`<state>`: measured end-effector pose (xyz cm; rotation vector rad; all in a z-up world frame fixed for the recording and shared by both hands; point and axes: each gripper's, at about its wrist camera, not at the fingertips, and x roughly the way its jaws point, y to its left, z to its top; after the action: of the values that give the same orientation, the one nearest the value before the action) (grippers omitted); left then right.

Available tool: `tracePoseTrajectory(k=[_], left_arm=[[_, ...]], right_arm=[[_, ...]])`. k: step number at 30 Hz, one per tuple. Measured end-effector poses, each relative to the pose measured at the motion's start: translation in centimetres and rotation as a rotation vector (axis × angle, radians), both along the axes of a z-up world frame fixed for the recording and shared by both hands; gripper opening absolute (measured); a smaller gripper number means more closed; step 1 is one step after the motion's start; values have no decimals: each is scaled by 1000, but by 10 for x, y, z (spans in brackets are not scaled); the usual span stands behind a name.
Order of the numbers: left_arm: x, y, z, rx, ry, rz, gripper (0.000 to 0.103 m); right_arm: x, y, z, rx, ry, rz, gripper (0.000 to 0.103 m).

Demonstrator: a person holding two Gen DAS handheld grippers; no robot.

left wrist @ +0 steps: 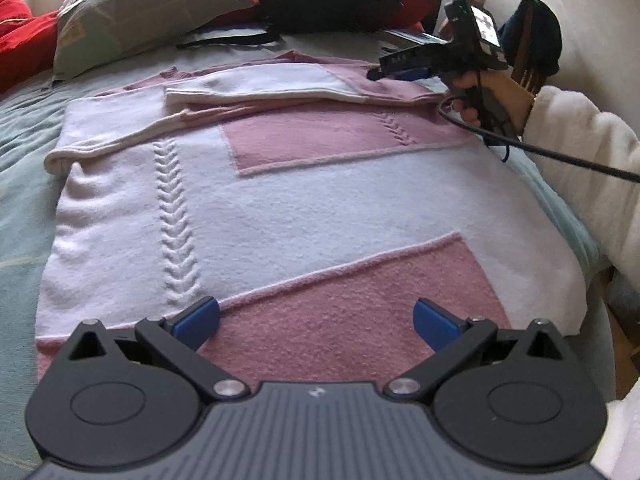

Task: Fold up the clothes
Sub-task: 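Withdraw the open right tool back over the sweater body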

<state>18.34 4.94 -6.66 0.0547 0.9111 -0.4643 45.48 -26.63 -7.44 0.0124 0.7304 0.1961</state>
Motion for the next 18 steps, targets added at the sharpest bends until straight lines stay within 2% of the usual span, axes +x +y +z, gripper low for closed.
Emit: tracePoseTrajectory(k=[2, 4, 9, 11, 14, 18], left_arm=[[-1, 3, 3, 9, -14, 7, 102], [-2, 5, 7, 23, -33, 13, 102], [-12, 12, 21, 46, -92, 15, 102], [-16, 16, 24, 33, -114, 18, 102], [-22, 20, 24, 2, -158, 15, 102], [-21, 18, 10, 6, -178, 22, 102]], right_arm=[[-9, 1, 10, 1, 3, 1, 69], [-31, 5, 23, 0, -11, 53, 70], [-108, 27, 47, -79, -44, 207, 77], [-137, 34, 48, -110, -43, 248, 80], [-172, 41, 42, -98, -28, 295, 85], [-216, 49, 33, -88, -10, 348, 86]])
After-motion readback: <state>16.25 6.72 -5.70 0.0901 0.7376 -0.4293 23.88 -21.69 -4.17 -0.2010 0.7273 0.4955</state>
